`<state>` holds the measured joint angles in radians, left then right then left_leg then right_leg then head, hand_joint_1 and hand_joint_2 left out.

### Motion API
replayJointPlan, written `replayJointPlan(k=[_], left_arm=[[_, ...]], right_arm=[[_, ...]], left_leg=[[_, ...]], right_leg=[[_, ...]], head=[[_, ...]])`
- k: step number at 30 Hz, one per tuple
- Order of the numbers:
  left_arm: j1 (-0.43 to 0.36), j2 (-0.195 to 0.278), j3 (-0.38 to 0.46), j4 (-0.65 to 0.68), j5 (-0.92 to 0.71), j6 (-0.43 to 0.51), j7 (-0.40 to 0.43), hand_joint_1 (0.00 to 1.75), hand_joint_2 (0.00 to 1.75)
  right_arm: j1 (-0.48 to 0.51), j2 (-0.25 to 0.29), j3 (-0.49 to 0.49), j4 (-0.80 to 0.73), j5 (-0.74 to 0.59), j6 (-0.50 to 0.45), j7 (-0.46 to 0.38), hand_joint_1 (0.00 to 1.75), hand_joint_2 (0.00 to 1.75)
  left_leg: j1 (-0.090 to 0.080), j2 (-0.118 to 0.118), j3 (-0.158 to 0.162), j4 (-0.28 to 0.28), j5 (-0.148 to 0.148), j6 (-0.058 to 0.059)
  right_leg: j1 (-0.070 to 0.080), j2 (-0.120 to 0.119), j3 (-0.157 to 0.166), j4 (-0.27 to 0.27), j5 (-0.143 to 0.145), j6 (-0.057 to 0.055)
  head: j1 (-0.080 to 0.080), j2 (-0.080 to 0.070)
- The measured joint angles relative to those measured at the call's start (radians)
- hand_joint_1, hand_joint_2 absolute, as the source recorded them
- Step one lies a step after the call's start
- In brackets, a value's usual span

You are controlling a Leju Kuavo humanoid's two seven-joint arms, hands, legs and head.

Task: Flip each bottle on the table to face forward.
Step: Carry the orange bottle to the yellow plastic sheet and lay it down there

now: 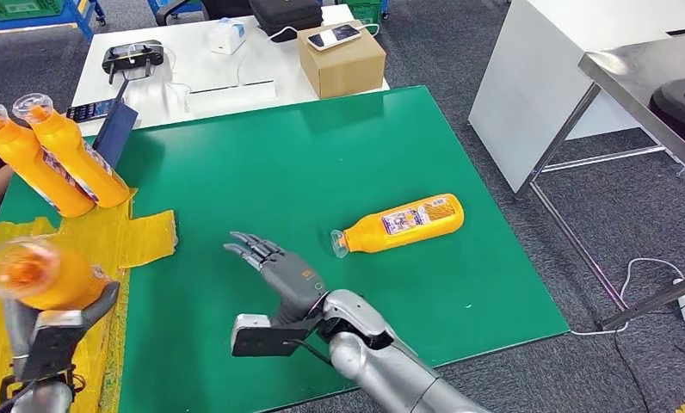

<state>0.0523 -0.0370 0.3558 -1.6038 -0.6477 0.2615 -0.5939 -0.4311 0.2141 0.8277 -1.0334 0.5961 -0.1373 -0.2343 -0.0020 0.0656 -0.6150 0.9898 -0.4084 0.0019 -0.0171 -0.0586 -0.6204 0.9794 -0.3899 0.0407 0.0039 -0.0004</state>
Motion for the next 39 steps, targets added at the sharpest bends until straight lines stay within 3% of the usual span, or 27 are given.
replayJointPlan(k=[2,7,11,15,16,19,20,25,31,33,37,39], left_arm=[[0.000,0.053,0.010,0.041,-0.219,0.095,0.070,1.75,1.75],[0.022,0.207,0.015,0.190,-0.684,0.159,0.241,1.75,1.75],[0.043,0.278,0.007,0.286,-0.824,0.180,0.291,1.75,1.75],[0.048,0.309,-0.004,0.337,-0.841,0.183,0.300,1.75,1.75],[0.048,0.316,-0.007,0.346,-0.841,0.179,0.302,1.52,1.75],[0.048,0.348,-0.020,0.372,-0.828,0.145,0.288,0.21,1.75],[0.048,0.364,-0.025,0.381,-0.815,0.127,0.276,0.00,1.75],[0.048,0.426,-0.048,0.414,-0.766,0.081,0.230,0.00,1.75],[0.049,0.437,-0.054,0.419,-0.757,0.072,0.222,0.00,1.75],[0.051,0.455,-0.065,0.419,-0.694,0.030,0.184,0.00,1.75],[0.071,0.503,-0.086,0.399,-0.419,-0.113,0.019,0.00,0.00],[0.074,0.501,-0.089,0.382,-0.321,-0.164,-0.047,0.00,0.00]], right_arm=[[-0.020,-0.047,-0.031,-0.029,-0.010,0.028,0.006,0.00,1.75],[-0.102,-0.178,-0.119,-0.100,-0.071,0.155,0.041,0.00,1.75],[-0.190,-0.267,-0.144,-0.110,-0.114,0.276,0.076,0.00,1.75],[-0.240,-0.315,-0.148,-0.110,-0.135,0.319,0.088,0.00,1.75],[-0.252,-0.327,-0.145,-0.109,-0.150,0.344,0.095,0.00,1.75],[-0.306,-0.375,-0.128,-0.106,-0.226,0.438,0.117,0.00,1.75],[-0.328,-0.391,-0.120,-0.103,-0.249,0.458,0.121,0.00,1.75],[-0.397,-0.442,-0.074,-0.075,-0.286,0.480,0.128,0.00,1.75],[-0.407,-0.450,-0.060,-0.067,-0.288,0.480,0.128,0.00,1.75],[-0.421,-0.460,-0.040,-0.056,-0.313,0.493,0.131,0.00,1.75],[-0.490,-0.528,0.043,-0.028,-0.395,0.546,0.155,0.00,1.75],[-0.512,-0.550,0.069,-0.024,-0.412,0.567,0.165,0.00,1.75]], left_leg=[[0.000,0.000,0.000,0.000,0.000,0.000],[0.000,0.001,0.000,0.000,0.001,0.000],[0.000,0.000,0.000,0.000,0.001,0.001],[-0.001,0.000,0.000,0.000,0.001,0.001],[-0.001,0.000,0.000,0.000,0.001,0.001],[-0.001,0.000,-0.001,0.000,0.001,0.001],[-0.001,0.000,0.000,0.000,0.001,0.001],[0.000,0.000,0.001,0.000,0.001,0.001],[0.000,0.000,0.001,0.000,0.001,0.001],[0.000,0.000,0.001,0.000,0.001,0.001],[-0.001,-0.002,0.001,0.000,0.001,0.001],[-0.002,-0.003,0.001,0.000,0.001,0.001]], right_leg=[[0.000,0.000,0.000,0.000,0.000,0.000],[0.000,0.000,0.000,0.000,0.000,0.000],[0.000,0.000,0.000,0.000,0.001,0.000],[0.000,0.000,0.000,0.000,0.001,0.000],[0.000,0.000,0.000,0.000,0.001,0.000],[0.000,0.000,0.000,0.000,0.001,0.000],[0.000,0.000,0.001,0.000,0.001,0.000],[0.000,0.000,0.002,0.000,0.001,0.000],[0.000,0.000,0.002,0.000,0.001,0.000],[0.000,0.000,0.002,0.001,0.001,0.000],[-0.001,-0.001,0.002,0.000,0.001,0.000],[-0.002,-0.002,0.003,0.000,0.001,0.000]], head=[[0.000,0.000],[0.000,0.000],[0.000,0.000],[0.000,0.000],[0.000,0.000],[0.000,0.000],[0.000,0.000],[0.000,0.000],[0.000,0.000],[0.000,0.000],[0.000,0.000],[0.000,0.000]])
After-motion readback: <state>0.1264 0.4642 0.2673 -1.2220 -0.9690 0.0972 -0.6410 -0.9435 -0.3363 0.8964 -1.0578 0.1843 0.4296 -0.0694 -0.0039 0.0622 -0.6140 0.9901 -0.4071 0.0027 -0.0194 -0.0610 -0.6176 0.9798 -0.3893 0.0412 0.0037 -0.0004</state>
